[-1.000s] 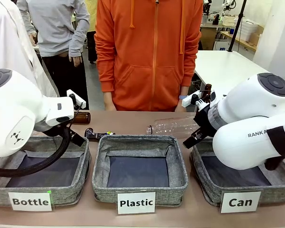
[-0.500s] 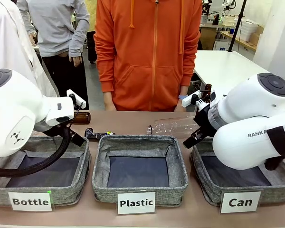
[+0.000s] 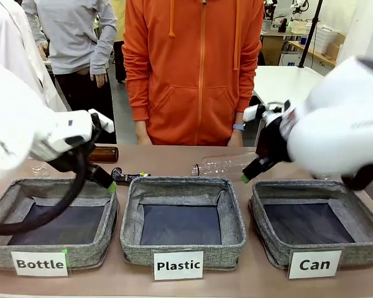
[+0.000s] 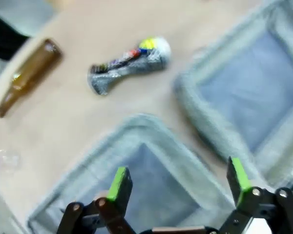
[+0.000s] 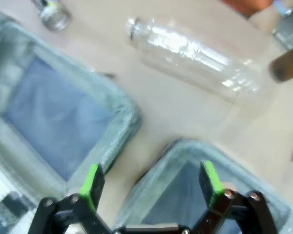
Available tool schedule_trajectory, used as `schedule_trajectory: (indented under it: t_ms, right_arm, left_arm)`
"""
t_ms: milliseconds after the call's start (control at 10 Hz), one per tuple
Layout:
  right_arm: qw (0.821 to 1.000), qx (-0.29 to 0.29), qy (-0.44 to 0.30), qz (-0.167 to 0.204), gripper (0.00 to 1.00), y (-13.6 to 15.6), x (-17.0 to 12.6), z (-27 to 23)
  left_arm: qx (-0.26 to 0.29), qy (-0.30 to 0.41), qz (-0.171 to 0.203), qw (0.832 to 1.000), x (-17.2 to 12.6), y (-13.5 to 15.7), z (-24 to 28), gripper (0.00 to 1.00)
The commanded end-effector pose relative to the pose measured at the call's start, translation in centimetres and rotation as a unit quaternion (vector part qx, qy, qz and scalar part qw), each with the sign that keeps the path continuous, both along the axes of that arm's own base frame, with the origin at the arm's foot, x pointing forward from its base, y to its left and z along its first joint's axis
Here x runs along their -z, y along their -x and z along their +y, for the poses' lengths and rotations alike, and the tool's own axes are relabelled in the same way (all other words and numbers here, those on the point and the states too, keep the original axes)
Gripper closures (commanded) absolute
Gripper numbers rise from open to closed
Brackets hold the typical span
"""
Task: Sort the can waste into the basket.
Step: Pick up the can waste from the table and place it in the right Fabric basket.
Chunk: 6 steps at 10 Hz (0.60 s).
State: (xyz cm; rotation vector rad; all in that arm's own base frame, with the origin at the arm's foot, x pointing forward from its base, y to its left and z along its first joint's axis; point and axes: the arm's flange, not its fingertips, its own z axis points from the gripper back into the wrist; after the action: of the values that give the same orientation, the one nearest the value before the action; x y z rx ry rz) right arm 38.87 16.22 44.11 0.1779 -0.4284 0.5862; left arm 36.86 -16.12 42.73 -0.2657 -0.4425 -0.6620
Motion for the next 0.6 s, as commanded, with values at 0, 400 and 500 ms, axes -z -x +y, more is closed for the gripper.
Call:
schedule_trajectory:
  t_ms: [0, 400, 500]
  right_arm:
    - [0.992, 0.029, -0.080, 0.097, 0.00, 1.8, -7.1, -4.0]
    - [0.935, 0.035, -0.307, 0.175, 0.00, 6.8, -11.8, -15.6]
    - [0.927, 0.044, -0.336, 0.160, 0.00, 7.9, -11.5, -19.4]
  left_arm:
    - [0.015, 0.044, 0.063, 0.997, -7.0, 2.7, 4.5, 0.00]
    - [0.030, 0.276, 0.071, 0.958, -12.1, 6.8, 18.8, 0.00]
    - [-0.019, 0.309, 0.048, 0.950, -11.9, 7.9, 23.6, 0.00]
